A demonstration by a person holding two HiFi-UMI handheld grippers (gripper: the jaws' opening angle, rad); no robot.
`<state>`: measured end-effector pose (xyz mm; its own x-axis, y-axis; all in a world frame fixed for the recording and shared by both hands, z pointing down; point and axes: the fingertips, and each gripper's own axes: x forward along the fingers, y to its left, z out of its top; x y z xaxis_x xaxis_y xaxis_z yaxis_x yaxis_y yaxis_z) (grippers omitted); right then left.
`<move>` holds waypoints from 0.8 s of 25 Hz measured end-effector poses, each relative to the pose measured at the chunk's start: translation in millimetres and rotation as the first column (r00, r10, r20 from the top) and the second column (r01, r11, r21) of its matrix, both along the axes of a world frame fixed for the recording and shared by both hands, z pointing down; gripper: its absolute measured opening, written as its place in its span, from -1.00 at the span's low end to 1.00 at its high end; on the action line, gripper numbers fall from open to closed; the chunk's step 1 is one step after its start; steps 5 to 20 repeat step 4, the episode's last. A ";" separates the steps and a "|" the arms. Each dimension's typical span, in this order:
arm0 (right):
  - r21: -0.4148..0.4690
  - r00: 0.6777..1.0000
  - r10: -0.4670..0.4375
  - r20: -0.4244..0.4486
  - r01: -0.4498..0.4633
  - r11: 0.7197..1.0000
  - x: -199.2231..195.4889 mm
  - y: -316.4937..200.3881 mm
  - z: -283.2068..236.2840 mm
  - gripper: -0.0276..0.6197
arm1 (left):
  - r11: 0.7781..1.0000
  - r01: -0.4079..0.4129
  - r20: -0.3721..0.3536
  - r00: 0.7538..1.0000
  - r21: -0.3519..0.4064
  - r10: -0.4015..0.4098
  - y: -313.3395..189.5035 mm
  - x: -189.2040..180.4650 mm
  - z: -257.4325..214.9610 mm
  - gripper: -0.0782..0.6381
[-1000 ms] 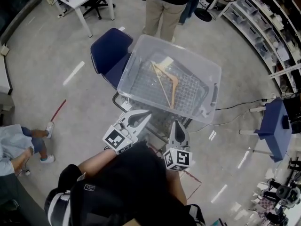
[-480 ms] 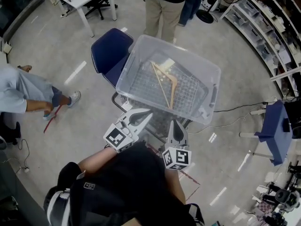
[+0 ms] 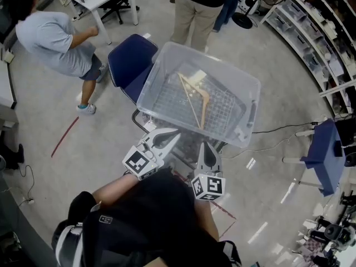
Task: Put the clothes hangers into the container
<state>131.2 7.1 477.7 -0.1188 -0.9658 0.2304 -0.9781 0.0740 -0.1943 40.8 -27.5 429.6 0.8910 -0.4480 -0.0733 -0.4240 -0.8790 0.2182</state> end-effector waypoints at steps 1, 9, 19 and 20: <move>-0.001 1.000 0.000 -0.002 0.000 1.000 -0.4 -0.4 -0.5 -0.87 | 1.000 0.000 0.002 1.000 -0.002 0.000 -0.3 -0.5 0.1 -0.71; 0.000 1.000 0.002 -0.007 -0.002 1.000 -1.3 -1.8 -2.1 -0.87 | 1.000 -0.001 0.010 1.000 -0.010 0.001 -1.6 -2.3 1.5 -0.71; 0.000 1.000 0.002 -0.007 -0.002 1.000 -1.3 -1.8 -2.1 -0.87 | 1.000 -0.001 0.010 1.000 -0.010 0.001 -1.6 -2.3 1.5 -0.71; 0.000 1.000 0.002 -0.007 -0.002 1.000 -1.3 -1.8 -2.1 -0.87 | 1.000 -0.001 0.010 1.000 -0.010 0.001 -1.6 -2.3 1.5 -0.71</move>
